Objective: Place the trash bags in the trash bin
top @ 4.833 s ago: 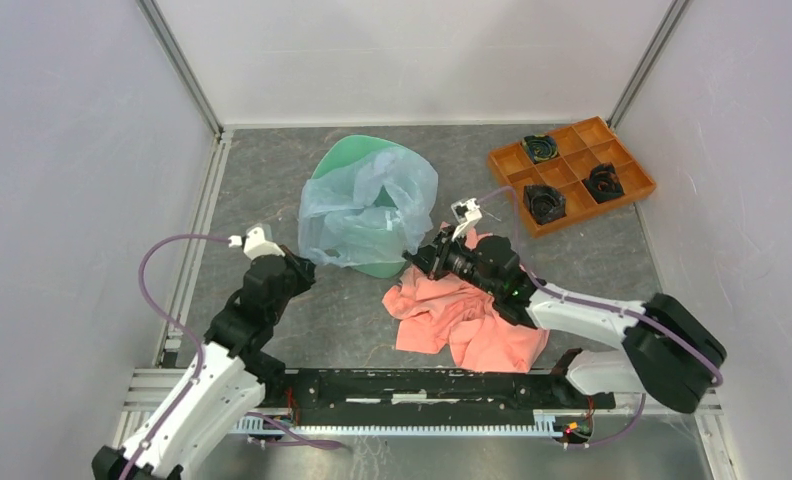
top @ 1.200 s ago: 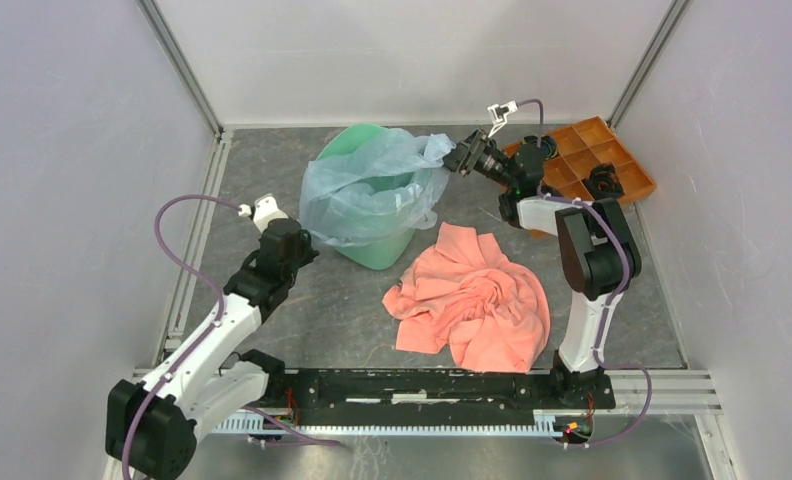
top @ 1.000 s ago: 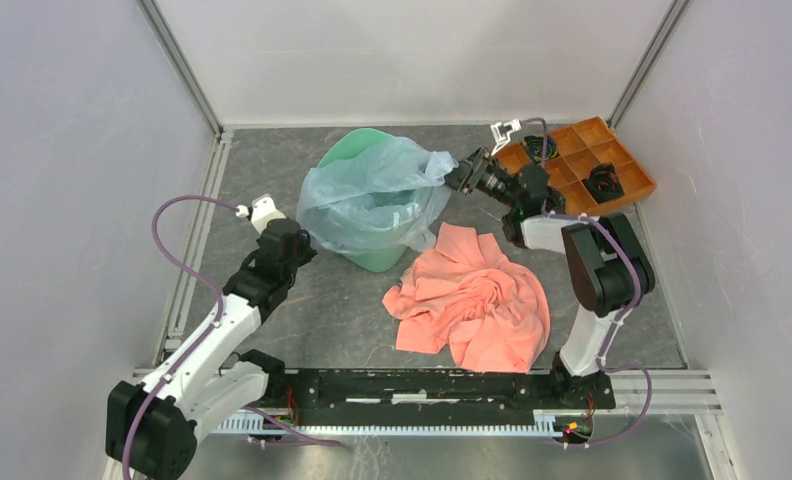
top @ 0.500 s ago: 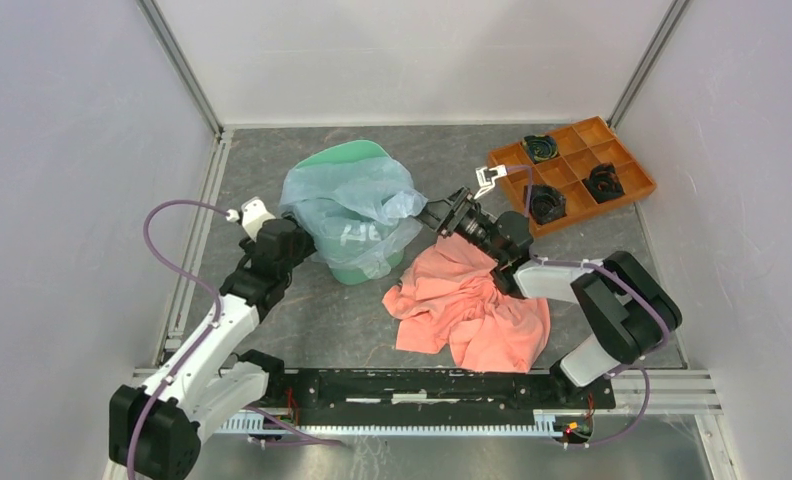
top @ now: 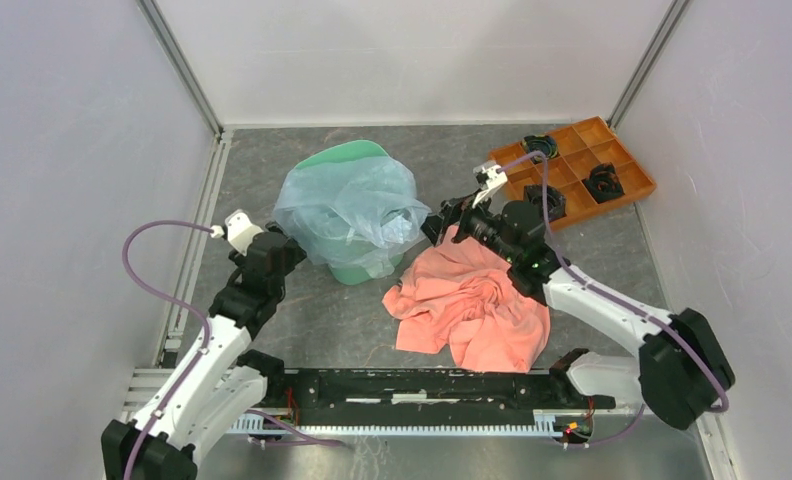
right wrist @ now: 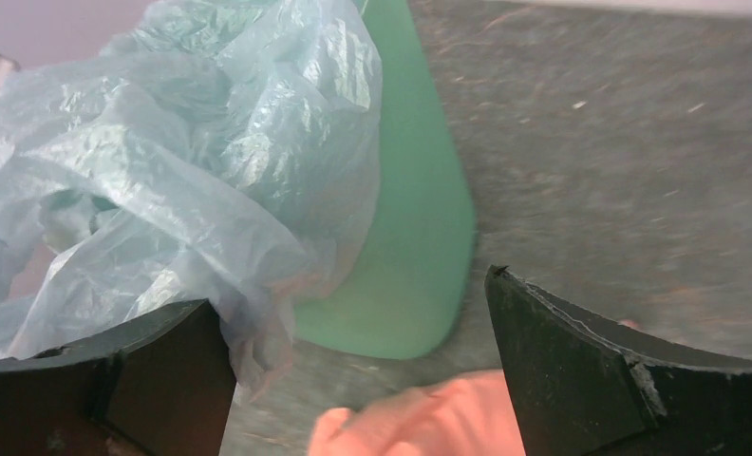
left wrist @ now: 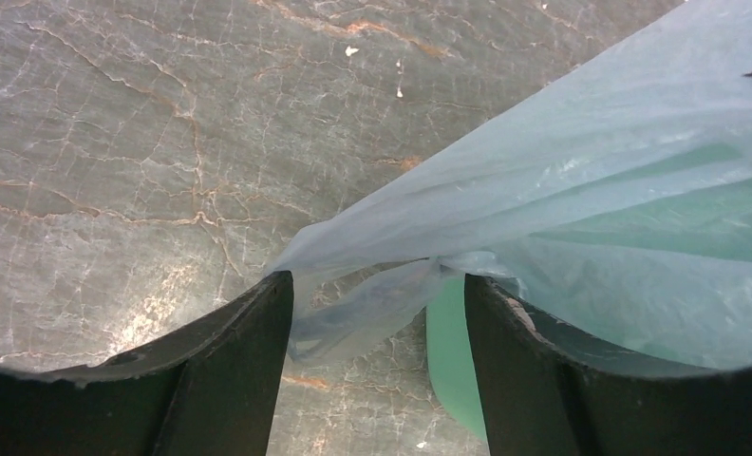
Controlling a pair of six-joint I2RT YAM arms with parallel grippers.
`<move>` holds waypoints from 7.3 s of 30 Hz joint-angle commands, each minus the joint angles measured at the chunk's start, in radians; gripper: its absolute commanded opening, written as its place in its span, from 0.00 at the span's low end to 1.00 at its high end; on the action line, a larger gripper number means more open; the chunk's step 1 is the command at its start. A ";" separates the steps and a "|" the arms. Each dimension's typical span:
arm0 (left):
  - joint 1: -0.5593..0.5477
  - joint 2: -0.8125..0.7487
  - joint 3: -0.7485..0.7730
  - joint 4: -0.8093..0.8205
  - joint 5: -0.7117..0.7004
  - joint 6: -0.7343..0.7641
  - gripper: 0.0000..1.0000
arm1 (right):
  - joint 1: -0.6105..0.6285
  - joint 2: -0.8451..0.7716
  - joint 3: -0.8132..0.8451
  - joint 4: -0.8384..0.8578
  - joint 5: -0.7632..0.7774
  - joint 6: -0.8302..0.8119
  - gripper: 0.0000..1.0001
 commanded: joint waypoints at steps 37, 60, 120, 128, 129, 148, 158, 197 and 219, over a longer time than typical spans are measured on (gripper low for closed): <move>0.005 -0.003 -0.027 0.107 0.062 0.036 0.56 | 0.167 -0.194 0.460 -0.691 -0.260 -0.871 0.98; 0.005 -0.015 -0.043 0.103 0.058 0.019 0.57 | 0.485 0.251 0.811 -0.645 0.397 -1.124 0.60; -0.039 0.457 0.730 -0.041 0.230 0.664 1.00 | 0.003 0.606 1.039 -0.268 -0.029 -0.418 0.18; -0.041 0.462 0.734 -0.034 -0.013 0.619 0.70 | -0.034 0.606 0.969 -0.201 -0.033 -0.286 0.17; -0.040 0.459 0.732 -0.034 -0.009 0.615 0.67 | -0.043 0.613 0.969 -0.190 -0.047 -0.262 0.17; 0.143 0.551 0.752 -0.039 0.152 0.483 0.30 | -0.129 0.789 1.060 -0.168 -0.213 -0.054 0.16; 0.265 0.599 0.653 -0.025 0.337 0.297 0.34 | -0.138 0.832 1.050 -0.198 -0.241 -0.062 0.16; 0.270 -0.066 0.167 -0.231 0.380 0.018 0.80 | -0.146 0.635 0.976 -0.448 -0.237 -0.170 0.49; 0.270 -0.027 -0.018 0.000 0.524 -0.055 0.50 | -0.153 0.332 0.912 -0.751 -0.139 -0.218 0.98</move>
